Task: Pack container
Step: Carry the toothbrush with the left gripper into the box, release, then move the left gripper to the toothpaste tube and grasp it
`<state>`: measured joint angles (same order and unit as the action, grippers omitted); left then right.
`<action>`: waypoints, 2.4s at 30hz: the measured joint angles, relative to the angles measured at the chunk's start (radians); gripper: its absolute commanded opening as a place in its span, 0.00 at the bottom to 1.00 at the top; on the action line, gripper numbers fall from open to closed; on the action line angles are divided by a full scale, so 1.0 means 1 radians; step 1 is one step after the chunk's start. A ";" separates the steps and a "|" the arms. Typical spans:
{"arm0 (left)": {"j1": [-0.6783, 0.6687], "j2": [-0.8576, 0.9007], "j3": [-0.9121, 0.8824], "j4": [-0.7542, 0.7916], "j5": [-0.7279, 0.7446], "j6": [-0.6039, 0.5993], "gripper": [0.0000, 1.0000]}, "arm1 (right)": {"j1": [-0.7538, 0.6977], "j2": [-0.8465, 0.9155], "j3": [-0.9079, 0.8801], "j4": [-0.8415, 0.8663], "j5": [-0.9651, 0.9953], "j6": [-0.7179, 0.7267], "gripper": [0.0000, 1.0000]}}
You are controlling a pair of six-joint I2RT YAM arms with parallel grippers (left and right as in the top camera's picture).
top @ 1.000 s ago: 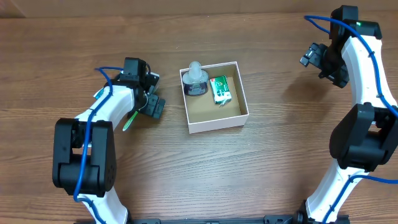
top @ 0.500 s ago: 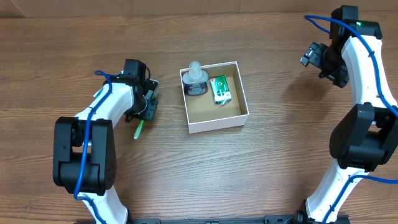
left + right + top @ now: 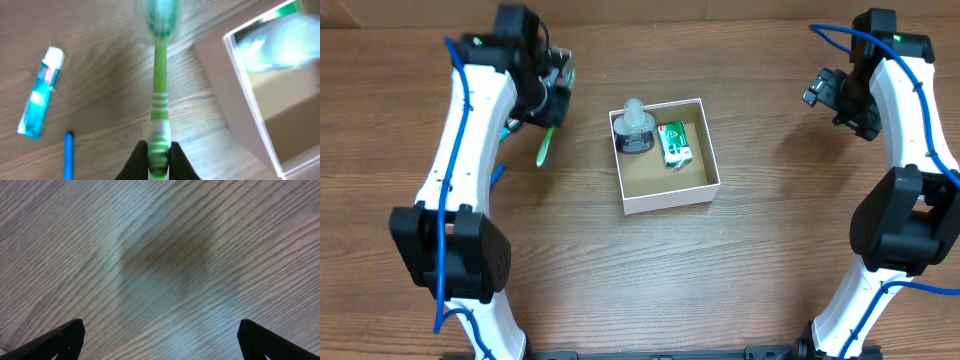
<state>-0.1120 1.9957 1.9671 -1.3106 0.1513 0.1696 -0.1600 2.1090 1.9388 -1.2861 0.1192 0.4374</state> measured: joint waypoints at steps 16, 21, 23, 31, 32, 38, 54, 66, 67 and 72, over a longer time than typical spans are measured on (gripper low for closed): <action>-0.496 0.162 0.431 -0.321 -0.006 0.407 0.10 | 0.000 0.000 0.000 0.002 0.000 0.000 0.99; -0.458 0.365 0.431 -0.328 -0.032 0.418 0.32 | 0.000 0.000 0.000 0.001 0.000 0.000 1.00; -0.455 0.401 0.430 -0.326 -0.036 0.428 0.74 | 0.000 0.000 0.000 0.001 0.001 0.000 1.00; -0.466 0.403 0.524 -0.355 -0.019 0.406 0.78 | 0.000 0.000 0.000 0.001 0.001 0.000 1.00; -0.476 0.398 0.567 -0.371 -0.011 0.406 0.78 | 0.000 0.000 0.000 0.001 0.000 0.000 1.00; -0.629 0.129 0.640 -0.373 -0.051 0.356 0.85 | 0.000 0.000 0.000 0.001 0.001 0.000 1.00; 0.268 0.023 0.257 -0.071 0.021 0.255 1.00 | 0.000 0.000 0.000 0.001 0.000 0.000 1.00; 0.275 0.391 0.181 0.040 -0.017 0.358 0.96 | 0.000 0.000 0.000 0.001 0.000 0.000 1.00; 0.275 0.397 0.181 0.043 -0.027 0.359 0.94 | 0.000 0.000 0.000 0.000 0.000 0.000 1.00; 0.275 0.476 0.181 0.089 -0.031 0.359 0.94 | 0.000 0.000 0.000 0.000 0.000 0.000 1.00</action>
<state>0.1635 2.4722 2.1479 -1.2217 0.1204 0.5285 -0.1600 2.1090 1.9388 -1.2861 0.1196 0.4374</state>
